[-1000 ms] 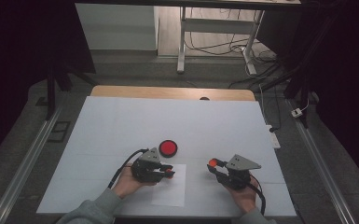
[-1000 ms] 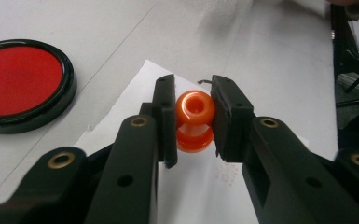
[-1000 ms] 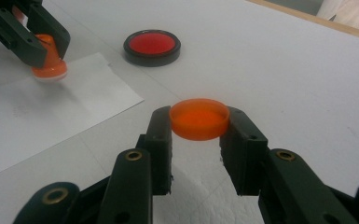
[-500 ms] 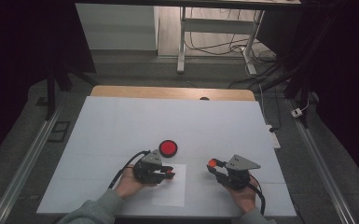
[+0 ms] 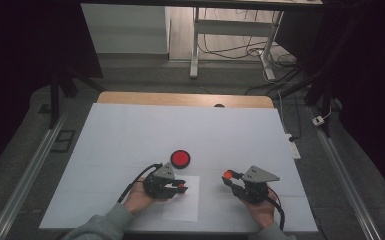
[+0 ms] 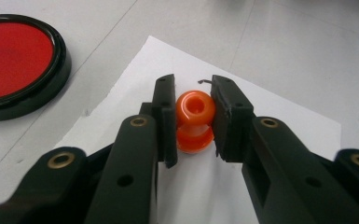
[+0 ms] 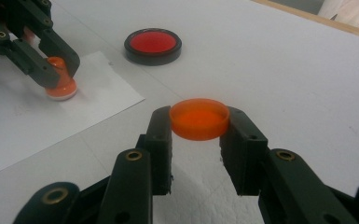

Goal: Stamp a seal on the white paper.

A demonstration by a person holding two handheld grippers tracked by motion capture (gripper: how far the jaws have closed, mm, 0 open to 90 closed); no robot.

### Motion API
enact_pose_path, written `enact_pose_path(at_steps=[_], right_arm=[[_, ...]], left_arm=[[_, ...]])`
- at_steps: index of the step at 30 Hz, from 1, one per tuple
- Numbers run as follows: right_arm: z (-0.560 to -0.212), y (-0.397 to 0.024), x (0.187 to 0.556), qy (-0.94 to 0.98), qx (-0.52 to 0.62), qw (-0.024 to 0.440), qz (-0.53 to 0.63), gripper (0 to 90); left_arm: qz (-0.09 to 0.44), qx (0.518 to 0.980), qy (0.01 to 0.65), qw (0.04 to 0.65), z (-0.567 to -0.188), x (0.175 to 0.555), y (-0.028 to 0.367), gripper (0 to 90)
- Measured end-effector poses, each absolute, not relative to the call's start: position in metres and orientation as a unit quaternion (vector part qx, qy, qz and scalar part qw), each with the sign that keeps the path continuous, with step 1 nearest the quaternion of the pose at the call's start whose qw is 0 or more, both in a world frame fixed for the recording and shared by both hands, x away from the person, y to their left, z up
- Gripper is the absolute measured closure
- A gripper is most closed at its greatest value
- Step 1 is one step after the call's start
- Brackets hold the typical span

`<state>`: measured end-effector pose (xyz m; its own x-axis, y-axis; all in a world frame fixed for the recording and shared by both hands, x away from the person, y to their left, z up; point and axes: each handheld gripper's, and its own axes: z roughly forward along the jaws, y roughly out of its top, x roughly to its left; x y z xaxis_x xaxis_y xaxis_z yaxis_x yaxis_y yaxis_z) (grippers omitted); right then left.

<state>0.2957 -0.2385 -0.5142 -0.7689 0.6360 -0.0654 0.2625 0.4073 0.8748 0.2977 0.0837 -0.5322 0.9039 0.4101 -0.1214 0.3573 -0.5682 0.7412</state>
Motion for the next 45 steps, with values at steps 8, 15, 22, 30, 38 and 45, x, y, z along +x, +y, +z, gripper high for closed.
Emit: enact_pose_path(at_steps=[8, 15, 22, 30, 38, 45], right_arm=[[-0.514, -0.239, 0.295, 0.814, 0.278, 0.200, 0.470, 64.1], [-0.514, -0.238, 0.296, 0.814, 0.276, 0.199, 0.471, 64.1], [-0.514, -0.239, 0.295, 0.814, 0.279, 0.199, 0.470, 64.1], [-0.514, -0.238, 0.295, 0.813, 0.277, 0.199, 0.472, 64.1], [-0.514, -0.238, 0.295, 0.813, 0.276, 0.199, 0.472, 64.1], [-0.514, -0.238, 0.295, 0.813, 0.277, 0.199, 0.472, 64.1]], left_arm=[[0.047, 0.883, 0.211, 0.416, -0.535, 0.292, 0.085, 72.4], [0.058, 0.882, 0.210, 0.418, -0.537, 0.289, 0.084, 72.7], [0.069, 0.882, 0.206, 0.418, -0.538, 0.287, 0.083, 72.9], [0.073, 0.881, 0.204, 0.419, -0.539, 0.286, 0.083, 73.0], [0.076, 0.882, 0.203, 0.418, -0.539, 0.285, 0.083, 73.0], [0.081, 0.884, 0.201, 0.415, -0.538, 0.284, 0.082, 73.1]])
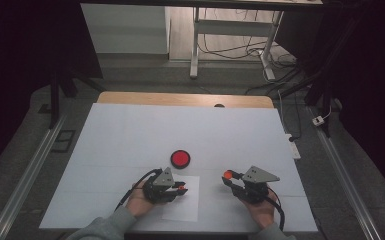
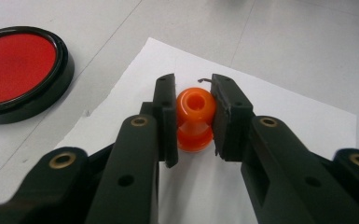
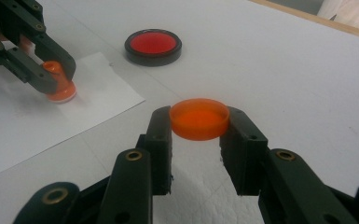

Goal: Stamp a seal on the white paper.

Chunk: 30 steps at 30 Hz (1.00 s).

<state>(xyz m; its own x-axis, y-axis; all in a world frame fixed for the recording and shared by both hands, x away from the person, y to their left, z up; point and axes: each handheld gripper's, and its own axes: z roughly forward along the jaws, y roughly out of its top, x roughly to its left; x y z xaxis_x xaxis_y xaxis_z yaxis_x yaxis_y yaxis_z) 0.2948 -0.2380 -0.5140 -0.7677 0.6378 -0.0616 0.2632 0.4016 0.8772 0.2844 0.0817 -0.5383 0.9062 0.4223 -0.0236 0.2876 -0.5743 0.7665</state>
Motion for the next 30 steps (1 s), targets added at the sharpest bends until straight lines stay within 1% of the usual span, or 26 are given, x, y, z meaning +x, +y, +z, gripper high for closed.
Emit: enact_pose_path(at_steps=[19, 30], right_arm=[[-0.5124, -0.2389, 0.2939, 0.813, 0.276, 0.202, 0.471, 64.1], [-0.5125, -0.2392, 0.2947, 0.813, 0.276, 0.201, 0.472, 64.1]], left_arm=[[0.085, 0.884, 0.201, 0.413, -0.5380, 0.2834, 0.0812, 73.1], [0.079, 0.879, 0.207, 0.423, -0.5383, 0.2849, 0.0821, 72.7]])
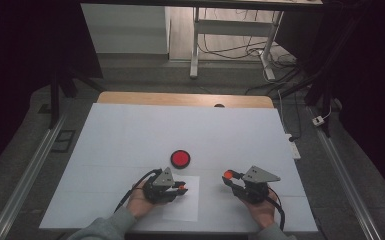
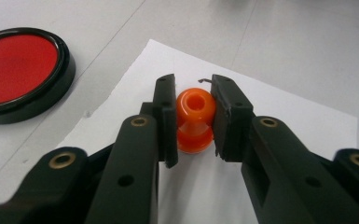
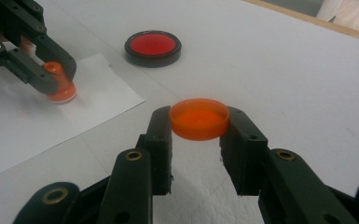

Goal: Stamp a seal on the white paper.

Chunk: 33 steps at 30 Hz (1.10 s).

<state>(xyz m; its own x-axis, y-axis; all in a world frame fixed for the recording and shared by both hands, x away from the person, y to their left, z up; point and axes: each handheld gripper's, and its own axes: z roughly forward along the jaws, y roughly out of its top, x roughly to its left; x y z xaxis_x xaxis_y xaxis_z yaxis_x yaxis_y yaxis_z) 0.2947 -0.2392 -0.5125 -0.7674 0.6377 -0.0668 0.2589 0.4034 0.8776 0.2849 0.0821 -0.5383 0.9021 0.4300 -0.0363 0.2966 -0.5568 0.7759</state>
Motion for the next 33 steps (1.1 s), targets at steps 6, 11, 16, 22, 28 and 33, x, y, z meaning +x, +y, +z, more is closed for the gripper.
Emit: enact_pose_path(at_steps=[6, 11, 16, 22, 28, 33], right_arm=[[-0.512, -0.240, 0.295, 0.812, 0.276, 0.202, 0.473, 64.0], [-0.511, -0.240, 0.294, 0.813, 0.275, 0.202, 0.472, 64.0], [-0.511, -0.240, 0.294, 0.812, 0.275, 0.202, 0.473, 64.1], [-0.512, -0.239, 0.295, 0.813, 0.273, 0.203, 0.473, 64.1], [-0.512, -0.239, 0.295, 0.811, 0.273, 0.202, 0.476, 64.0], [-0.512, -0.238, 0.295, 0.813, 0.274, 0.202, 0.472, 64.1]], left_arm=[[0.074, 0.865, 0.207, 0.451, -0.531, 0.285, 0.085, 72.5], [0.069, 0.852, 0.214, 0.473, -0.522, 0.285, 0.089, 72.5], [0.064, 0.840, 0.222, 0.491, -0.514, 0.286, 0.095, 72.5], [0.060, 0.836, 0.226, 0.496, -0.509, 0.287, 0.098, 72.5], [0.058, 0.829, 0.236, 0.504, -0.505, 0.288, 0.102, 72.4], [0.061, 0.819, 0.245, 0.515, -0.497, 0.289, 0.109, 72.4]])
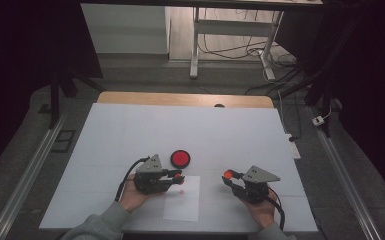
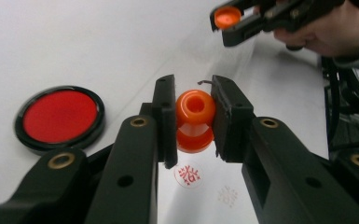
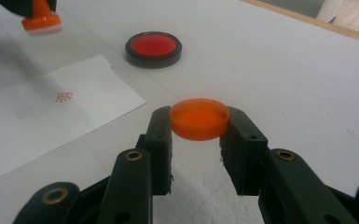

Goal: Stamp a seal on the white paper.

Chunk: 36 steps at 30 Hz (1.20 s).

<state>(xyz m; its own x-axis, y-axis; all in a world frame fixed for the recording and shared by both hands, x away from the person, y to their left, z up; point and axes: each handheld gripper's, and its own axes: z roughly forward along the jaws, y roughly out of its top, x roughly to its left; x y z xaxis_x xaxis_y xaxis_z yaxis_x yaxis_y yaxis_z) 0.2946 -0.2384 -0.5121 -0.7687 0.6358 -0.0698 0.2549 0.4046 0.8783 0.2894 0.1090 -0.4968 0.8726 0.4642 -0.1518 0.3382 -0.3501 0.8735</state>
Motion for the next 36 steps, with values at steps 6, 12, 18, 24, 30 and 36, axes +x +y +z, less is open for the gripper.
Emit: enact_pose_path(at_steps=[6, 12, 18, 24, 30, 36], right_arm=[[-0.512, -0.238, 0.295, 0.813, 0.273, 0.200, 0.473, 64.0], [-0.513, -0.237, 0.295, 0.814, 0.272, 0.199, 0.473, 64.0], [-0.513, -0.236, 0.295, 0.815, 0.272, 0.199, 0.472, 64.1], [-0.513, -0.236, 0.295, 0.815, 0.272, 0.200, 0.471, 64.1], [-0.514, -0.235, 0.296, 0.813, 0.273, 0.197, 0.475, 64.1], [-0.514, -0.235, 0.296, 0.815, 0.272, 0.197, 0.472, 64.0]], left_arm=[[0.063, 0.810, 0.252, 0.526, -0.488, 0.292, 0.117, 72.4], [0.069, 0.799, 0.263, 0.536, -0.478, 0.294, 0.123, 72.4], [0.072, 0.788, 0.270, 0.548, -0.466, 0.297, 0.129, 72.4], [0.074, 0.780, 0.277, 0.556, -0.459, 0.299, 0.136, 72.4], [0.075, 0.780, 0.276, 0.557, -0.456, 0.300, 0.138, 72.3], [0.073, 0.786, 0.275, 0.549, -0.457, 0.301, 0.134, 72.3]])
